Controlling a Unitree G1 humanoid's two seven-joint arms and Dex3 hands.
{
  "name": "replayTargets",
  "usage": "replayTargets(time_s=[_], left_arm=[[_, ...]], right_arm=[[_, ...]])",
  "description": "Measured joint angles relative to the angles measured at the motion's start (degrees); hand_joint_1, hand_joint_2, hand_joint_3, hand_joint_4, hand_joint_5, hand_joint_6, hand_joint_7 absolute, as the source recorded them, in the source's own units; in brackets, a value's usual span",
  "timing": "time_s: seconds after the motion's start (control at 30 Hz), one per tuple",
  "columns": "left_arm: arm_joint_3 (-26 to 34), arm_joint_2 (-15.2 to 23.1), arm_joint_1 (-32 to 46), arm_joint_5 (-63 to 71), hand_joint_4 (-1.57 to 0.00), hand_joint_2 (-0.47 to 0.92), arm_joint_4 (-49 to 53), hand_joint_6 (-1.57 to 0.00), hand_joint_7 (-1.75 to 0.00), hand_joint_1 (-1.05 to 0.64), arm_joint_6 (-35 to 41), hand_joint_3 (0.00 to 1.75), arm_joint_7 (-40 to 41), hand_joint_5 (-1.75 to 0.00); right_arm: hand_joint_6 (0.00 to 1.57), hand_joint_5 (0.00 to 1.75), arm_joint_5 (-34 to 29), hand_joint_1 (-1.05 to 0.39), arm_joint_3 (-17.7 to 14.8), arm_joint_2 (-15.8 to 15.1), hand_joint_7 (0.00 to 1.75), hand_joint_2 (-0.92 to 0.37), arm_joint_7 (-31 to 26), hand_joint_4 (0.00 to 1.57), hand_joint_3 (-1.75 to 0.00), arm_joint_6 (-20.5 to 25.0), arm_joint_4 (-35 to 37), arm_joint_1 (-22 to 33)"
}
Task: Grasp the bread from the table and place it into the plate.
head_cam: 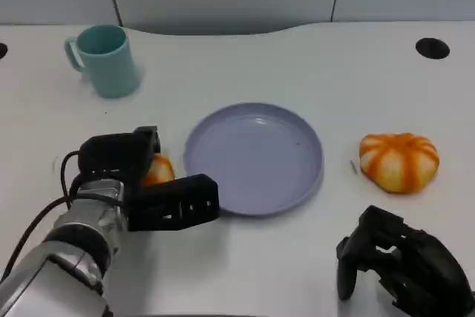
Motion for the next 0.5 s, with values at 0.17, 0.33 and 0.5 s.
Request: replayTargets(time_s=[0.17, 0.33, 0.5], left_arm=[[0.58, 0.36, 0.05, -0.19, -1.09, 0.01, 0.0, -1.11, -1.39, -1.05, -1.49, 1.32, 0.51, -1.59], [0.69, 0.92, 0.12, -0.21, -0.93, 0.06, 0.02, -1.03, -1.44, -1.05, -3.0, 1.27, 1.02, -1.68], [1.74, 1.33, 0.22, -0.67, -1.04, 0.19, 0.08, -1.03, -1.56, -1.05, -4.45, 1.29, 1.26, -1.74]], right_arm=[[0.47, 1.75, 2.57, -0.67, 0.05, -0.05, 1.33, -0.92, 1.04, 0.6, -0.29, 3.3, -1.14, 0.32], [0.47, 1.75, 2.63, -0.68, 0.03, -0.14, 1.34, -0.92, 1.28, 0.6, -0.32, 2.93, -0.93, 0.06], [0.46, 1.75, 2.33, -0.69, -0.03, -0.16, 1.36, -0.92, 0.76, 0.59, -0.32, 2.7, 0.11, -0.61]])
